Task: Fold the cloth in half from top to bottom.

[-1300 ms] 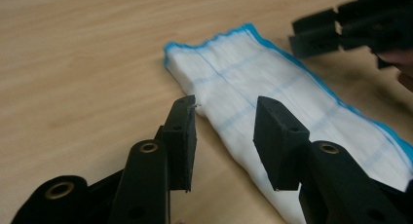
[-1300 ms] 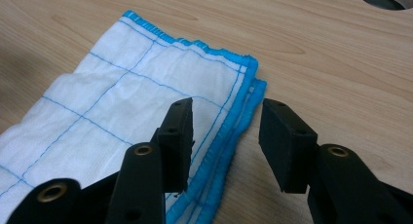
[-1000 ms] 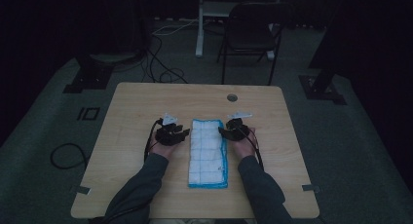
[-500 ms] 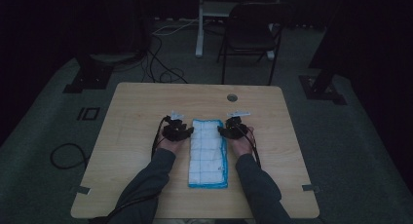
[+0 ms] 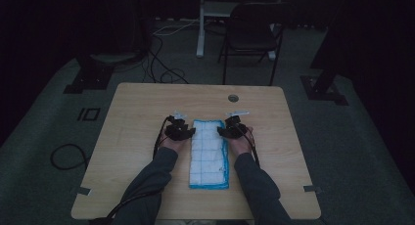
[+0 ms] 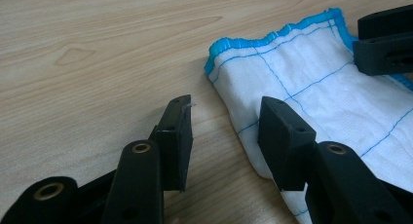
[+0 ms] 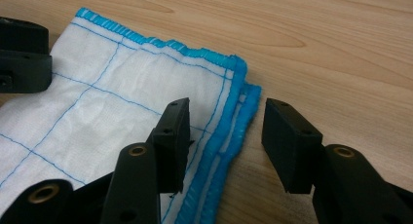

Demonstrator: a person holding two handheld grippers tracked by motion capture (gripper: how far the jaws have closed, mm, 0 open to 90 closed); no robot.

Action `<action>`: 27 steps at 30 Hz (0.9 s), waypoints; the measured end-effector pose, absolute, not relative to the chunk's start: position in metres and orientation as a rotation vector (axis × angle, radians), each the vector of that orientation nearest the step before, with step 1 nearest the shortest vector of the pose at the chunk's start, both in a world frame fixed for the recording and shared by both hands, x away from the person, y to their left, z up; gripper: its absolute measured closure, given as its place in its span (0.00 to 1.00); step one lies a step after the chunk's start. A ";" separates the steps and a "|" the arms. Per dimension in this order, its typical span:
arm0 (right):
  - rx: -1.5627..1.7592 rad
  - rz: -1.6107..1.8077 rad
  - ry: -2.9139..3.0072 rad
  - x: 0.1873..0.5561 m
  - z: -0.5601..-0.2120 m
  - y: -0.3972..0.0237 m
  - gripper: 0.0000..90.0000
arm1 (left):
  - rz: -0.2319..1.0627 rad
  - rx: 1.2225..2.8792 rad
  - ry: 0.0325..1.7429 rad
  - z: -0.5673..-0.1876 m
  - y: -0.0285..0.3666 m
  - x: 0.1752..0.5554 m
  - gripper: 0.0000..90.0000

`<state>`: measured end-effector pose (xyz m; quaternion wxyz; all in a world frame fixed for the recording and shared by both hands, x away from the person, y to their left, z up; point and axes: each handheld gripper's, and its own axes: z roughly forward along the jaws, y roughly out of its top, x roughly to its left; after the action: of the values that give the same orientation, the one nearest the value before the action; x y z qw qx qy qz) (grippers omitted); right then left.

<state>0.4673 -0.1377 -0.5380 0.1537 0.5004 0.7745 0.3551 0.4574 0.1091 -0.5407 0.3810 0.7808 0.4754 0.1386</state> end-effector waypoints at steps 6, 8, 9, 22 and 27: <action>1.384 0.983 2.245 0.464 -0.537 -0.131 0.70 | 0.326 2.030 1.211 -0.538 0.104 0.459 0.72; 1.389 0.988 2.247 0.464 -0.537 -0.131 0.74 | 0.288 2.037 1.211 -0.537 0.102 0.459 0.82; 1.385 0.988 2.251 0.463 -0.537 -0.130 0.76 | 0.292 2.049 1.204 -0.537 0.101 0.459 0.86; 1.398 1.066 2.253 0.465 -0.534 -0.135 0.94 | 0.274 2.066 1.205 -0.532 0.103 0.462 0.98; 1.351 1.095 2.238 0.464 -0.525 -0.136 0.94 | 0.298 2.045 1.194 -0.523 0.104 0.463 0.98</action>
<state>0.4636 -0.1361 -0.5248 0.1531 0.4711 0.7804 0.3817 0.4630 0.1043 -0.5227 0.3682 0.7966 0.4651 0.1161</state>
